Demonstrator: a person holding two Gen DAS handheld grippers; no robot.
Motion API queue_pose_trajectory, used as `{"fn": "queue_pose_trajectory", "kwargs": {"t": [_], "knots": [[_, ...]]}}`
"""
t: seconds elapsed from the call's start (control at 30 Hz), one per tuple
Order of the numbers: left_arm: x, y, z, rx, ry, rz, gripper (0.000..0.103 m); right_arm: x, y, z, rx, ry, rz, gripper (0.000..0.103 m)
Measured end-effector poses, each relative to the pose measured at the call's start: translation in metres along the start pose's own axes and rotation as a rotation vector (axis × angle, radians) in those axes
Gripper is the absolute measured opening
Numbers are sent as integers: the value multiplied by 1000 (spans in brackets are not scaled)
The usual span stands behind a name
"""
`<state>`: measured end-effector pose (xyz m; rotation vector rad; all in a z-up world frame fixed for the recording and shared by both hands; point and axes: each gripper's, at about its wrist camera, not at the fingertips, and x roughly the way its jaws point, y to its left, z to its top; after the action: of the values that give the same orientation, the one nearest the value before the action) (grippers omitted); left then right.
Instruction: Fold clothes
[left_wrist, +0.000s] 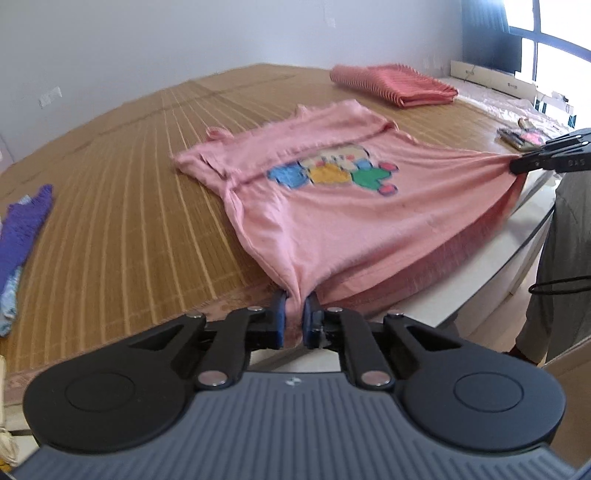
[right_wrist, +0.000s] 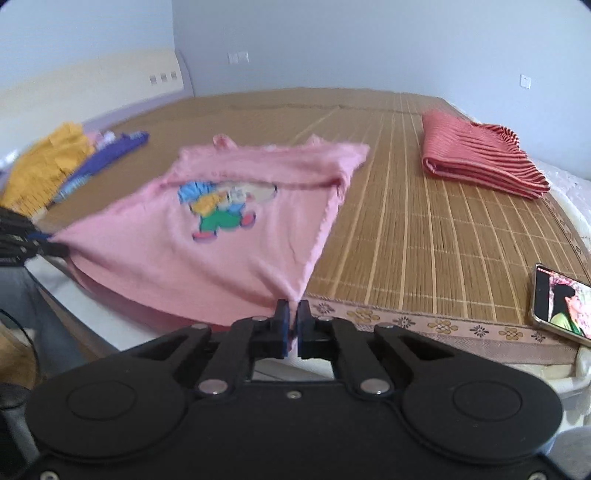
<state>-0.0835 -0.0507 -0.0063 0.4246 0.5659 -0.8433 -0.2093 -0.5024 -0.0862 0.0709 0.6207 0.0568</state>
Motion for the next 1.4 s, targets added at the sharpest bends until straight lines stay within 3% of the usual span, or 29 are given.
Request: {"fn": "queue_pose_trajectory", "kwargs": {"t": [0.2,0.47,0.6,0.87,1.07,1.17,1.2,1.27,1.37,1.4], "knots": [[-26,12,27,29,-116,46,11,-37,-4,23,30,-143,73,5],[-11,30,71,90,-207,104,11,-27,-1,68,-67,-253,15,5],[20,36,86,107,-191,121,11,5,-8,89,-92,-224,-12,5],[111,49,98,141,-78,74,11,96,-25,121,-69,-67,-97,5],[160,64,105,142,-21,26,12,150,-37,124,-130,41,-127,10],[171,70,104,136,-21,0,13,163,-43,127,-161,52,-133,11],[173,72,102,136,-24,-4,16,163,-48,126,-150,42,-133,13],[175,77,97,125,-38,-6,27,161,-55,123,-127,20,-129,31],[169,89,90,69,-64,8,48,156,-65,120,-112,-8,-146,36],[167,94,90,51,-70,18,49,154,-68,119,-106,-19,-153,38]]}}
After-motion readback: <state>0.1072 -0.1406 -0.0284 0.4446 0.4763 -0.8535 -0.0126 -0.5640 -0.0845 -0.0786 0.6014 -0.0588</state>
